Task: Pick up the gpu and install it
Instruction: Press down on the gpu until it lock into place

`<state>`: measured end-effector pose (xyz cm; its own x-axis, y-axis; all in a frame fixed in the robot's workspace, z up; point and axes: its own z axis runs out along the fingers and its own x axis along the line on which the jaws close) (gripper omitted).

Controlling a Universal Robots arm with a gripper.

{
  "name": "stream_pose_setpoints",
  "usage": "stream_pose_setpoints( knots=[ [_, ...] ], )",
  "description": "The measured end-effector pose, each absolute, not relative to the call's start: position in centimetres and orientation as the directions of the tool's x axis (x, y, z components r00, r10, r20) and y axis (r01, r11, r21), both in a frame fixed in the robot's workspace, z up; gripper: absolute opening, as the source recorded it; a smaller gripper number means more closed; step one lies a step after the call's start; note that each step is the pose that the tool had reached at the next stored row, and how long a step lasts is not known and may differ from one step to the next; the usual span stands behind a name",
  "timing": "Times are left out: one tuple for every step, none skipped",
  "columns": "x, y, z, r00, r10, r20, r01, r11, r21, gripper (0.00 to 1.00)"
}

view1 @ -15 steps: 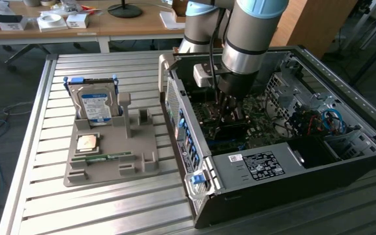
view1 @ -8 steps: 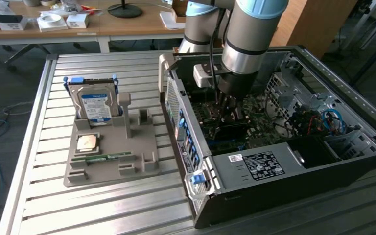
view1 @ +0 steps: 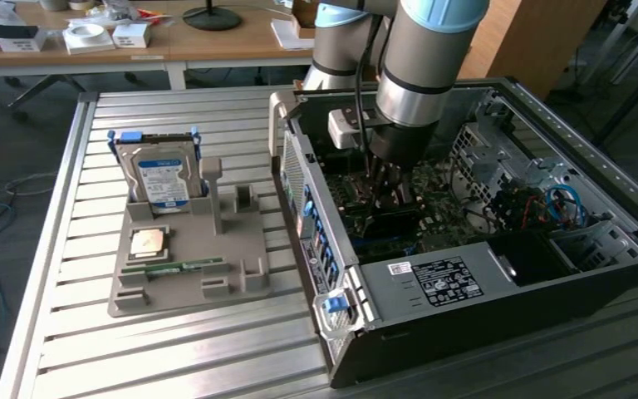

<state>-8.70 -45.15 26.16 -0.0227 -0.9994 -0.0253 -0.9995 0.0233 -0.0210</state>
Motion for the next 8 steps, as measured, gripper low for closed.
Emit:
stream_pose_setpoints(
  knots=[
    [-8.7,-45.15,26.13,-0.023,-0.999,-0.025,-1.0,0.023,-0.021,0.11],
    [-8.7,-45.15,26.13,-0.023,-0.999,-0.025,-1.0,0.023,-0.021,0.11],
    [-8.7,-45.16,26.12,-0.023,-0.999,-0.025,-1.0,0.023,-0.021,0.11],
    [-8.7,-45.16,26.11,-0.023,-0.999,-0.025,-1.0,0.023,-0.021,0.11],
    [-8.7,-45.15,26.1,-0.023,-0.999,-0.026,-1.0,0.023,-0.021,0.11],
    [-8.7,-45.15,26.1,-0.023,-0.999,-0.026,-1.0,0.023,-0.021,0.11],
    [-8.69,-45.15,26.08,-0.023,-0.999,-0.026,-1.0,0.023,-0.021,0.11],
    [-8.69,-45.15,26.03,-0.023,-0.999,-0.025,-1.0,0.023,-0.021,0.11]
  ],
)
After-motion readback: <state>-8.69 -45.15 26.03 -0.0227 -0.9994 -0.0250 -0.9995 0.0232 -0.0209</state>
